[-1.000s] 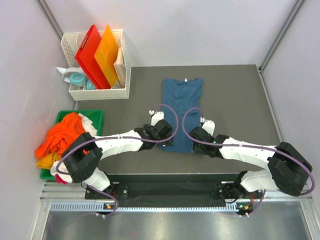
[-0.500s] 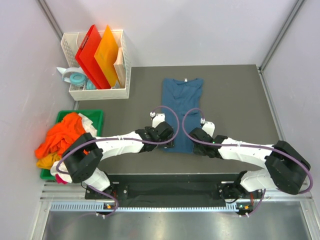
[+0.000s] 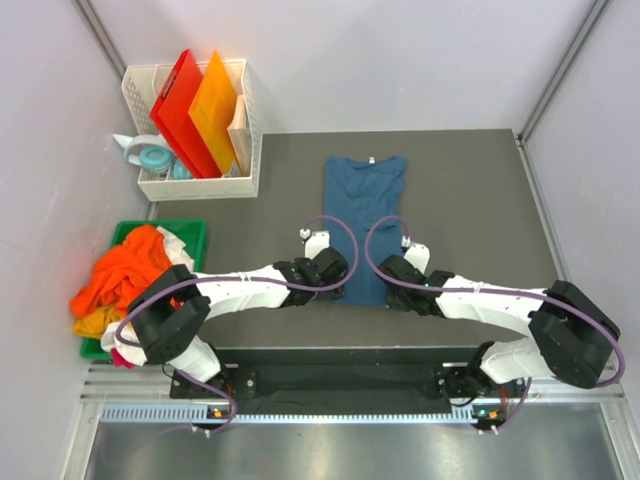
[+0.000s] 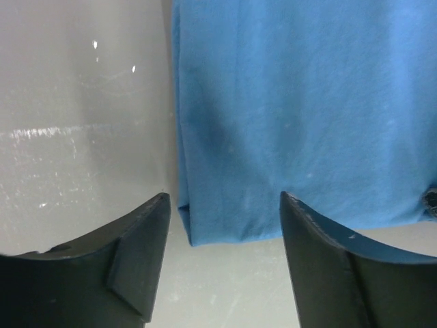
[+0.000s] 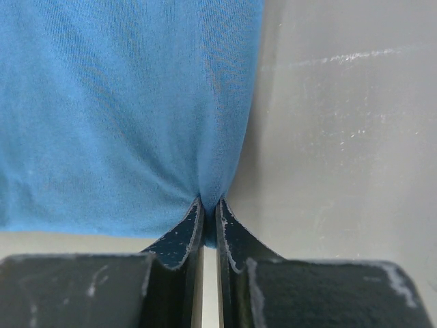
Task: Fold and stack the t-shirts
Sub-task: Grab one side of the 2/3 rectangular tshirt with both arms
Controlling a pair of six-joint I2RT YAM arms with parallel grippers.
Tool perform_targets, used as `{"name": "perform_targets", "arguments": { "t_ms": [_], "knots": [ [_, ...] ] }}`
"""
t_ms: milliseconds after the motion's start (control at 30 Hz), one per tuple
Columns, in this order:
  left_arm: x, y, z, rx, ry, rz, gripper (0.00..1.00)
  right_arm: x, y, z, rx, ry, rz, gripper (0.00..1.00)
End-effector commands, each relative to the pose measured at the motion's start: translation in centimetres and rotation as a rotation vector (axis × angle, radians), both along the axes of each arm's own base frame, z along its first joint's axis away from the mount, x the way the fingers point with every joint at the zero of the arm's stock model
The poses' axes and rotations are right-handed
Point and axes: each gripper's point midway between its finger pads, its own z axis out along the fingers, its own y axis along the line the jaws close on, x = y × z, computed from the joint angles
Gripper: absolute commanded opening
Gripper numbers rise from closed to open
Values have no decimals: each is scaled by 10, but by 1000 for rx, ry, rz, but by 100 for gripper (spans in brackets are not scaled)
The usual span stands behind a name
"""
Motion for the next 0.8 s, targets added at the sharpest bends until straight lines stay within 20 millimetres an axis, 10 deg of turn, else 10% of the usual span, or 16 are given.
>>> {"name": "perform_targets", "arguments": {
  "t_ms": [0,233,467,500,767],
  "knots": [
    [-5,0,-9,-16,13,19,67,-26,-12,-17,-72,105,34,4],
    [-12,9,-22,12,54,51,52,-24,-12,-15,-74,97,31,4],
    [-15,11,-30,24,71,43,17,-25,-12,-16,-72,98,27,2],
    [-15,11,-30,28,71,44,0,-24,-12,-15,-72,97,27,2],
    [-25,13,-14,12,52,30,0,-33,-20,-6,-84,71,20,0]
  ]
}}
